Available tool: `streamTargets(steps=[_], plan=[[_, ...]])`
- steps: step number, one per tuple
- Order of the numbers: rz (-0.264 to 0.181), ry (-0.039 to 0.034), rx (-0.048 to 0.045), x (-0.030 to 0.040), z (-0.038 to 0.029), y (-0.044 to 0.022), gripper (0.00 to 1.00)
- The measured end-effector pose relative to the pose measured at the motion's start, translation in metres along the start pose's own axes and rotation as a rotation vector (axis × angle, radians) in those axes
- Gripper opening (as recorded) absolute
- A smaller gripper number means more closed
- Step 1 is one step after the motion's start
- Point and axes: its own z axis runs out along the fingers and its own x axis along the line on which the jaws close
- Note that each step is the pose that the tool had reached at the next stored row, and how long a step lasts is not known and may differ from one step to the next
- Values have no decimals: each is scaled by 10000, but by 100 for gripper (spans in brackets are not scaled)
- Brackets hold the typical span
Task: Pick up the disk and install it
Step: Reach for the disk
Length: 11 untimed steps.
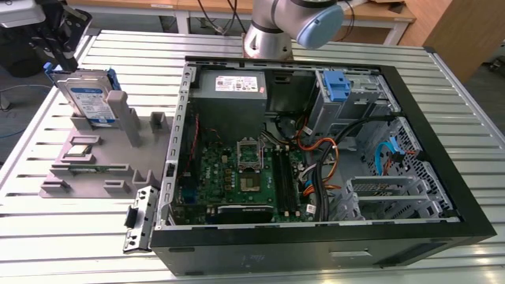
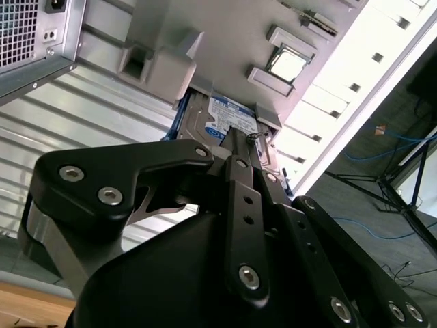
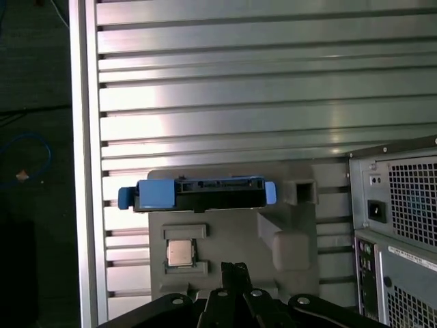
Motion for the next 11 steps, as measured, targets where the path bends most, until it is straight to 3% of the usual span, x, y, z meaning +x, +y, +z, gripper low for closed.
streamTargets(steps=[11], plan=[[4, -1, -1, 73, 98, 182, 10]])
